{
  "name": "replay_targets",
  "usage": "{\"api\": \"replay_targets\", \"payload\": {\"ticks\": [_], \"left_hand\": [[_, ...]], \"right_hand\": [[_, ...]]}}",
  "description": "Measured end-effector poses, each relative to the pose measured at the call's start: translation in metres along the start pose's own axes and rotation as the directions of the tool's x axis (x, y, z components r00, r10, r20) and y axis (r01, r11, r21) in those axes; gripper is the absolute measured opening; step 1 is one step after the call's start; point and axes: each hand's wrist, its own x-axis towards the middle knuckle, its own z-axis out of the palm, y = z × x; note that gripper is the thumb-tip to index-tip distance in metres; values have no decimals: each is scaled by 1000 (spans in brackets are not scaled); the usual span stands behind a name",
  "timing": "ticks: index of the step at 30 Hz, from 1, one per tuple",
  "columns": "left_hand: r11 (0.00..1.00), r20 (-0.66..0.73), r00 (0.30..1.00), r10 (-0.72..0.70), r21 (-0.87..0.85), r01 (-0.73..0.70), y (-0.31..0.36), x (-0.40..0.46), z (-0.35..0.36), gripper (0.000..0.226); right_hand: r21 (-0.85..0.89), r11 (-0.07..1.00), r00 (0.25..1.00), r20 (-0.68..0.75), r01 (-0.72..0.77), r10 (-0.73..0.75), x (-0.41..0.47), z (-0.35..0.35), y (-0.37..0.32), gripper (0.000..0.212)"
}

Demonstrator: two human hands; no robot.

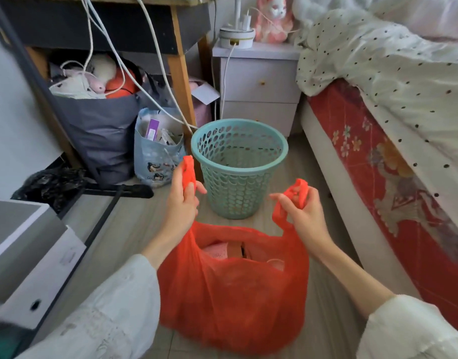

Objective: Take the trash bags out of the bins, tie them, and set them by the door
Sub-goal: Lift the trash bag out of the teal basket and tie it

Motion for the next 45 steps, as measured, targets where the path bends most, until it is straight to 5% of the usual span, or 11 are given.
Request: {"api": "replay_targets", "payload": {"ticks": [7, 10, 13, 20, 22, 27, 33, 36, 38, 41, 45], "left_hand": [[979, -125, 982, -142, -163, 121, -10, -2, -15, 17], [965, -117, 982, -149, -236, 118, -9, 2, -18, 7], [950, -145, 974, -173, -286, 126, -10, 4, -22, 12], [953, -14, 988, -156, -264, 147, -14, 3, -17, 17], [962, -7, 986, -169, -217, 163, -18, 0, -18, 24], [925, 83, 970, -227, 330, 188, -33, -20, -42, 77], [894, 321, 892, -319, 414, 171, -56, -39, -42, 87], [938, 300, 917, -262, 304, 169, -53, -28, -30, 4], [969, 221, 944, -245, 97, 229, -54, -25, -23, 34], [879, 103, 938, -332, -328, 347, -54, -30, -17, 37], [786, 66, 923, -380, -504, 360, -45, -34, -9, 42]], "right_hand": [[-81, 996, 993, -114, 22, -31, -26, -26, 21, 78], [29, 999, 990, -141, 36, -32, -31, -34, 27, 91], [49, 994, 994, -37, 103, -101, -26, -39, 28, 84], [-534, 830, 949, 314, 162, 17, 9, -9, 40, 33], [-416, 905, 955, 293, 92, 38, 6, 2, 42, 11], [10, 968, 953, 175, -252, 246, 6, 16, 39, 53], [249, 930, 954, 199, -271, 224, 2, 34, 29, 34], [245, 928, 951, 199, -282, 237, -1, 35, 29, 39], [275, 916, 950, 192, -292, 245, -1, 30, 32, 46], [438, 793, 906, 226, -423, 358, -2, 20, 35, 51], [483, 704, 851, 225, -521, 475, -8, 16, 47, 25]]}}
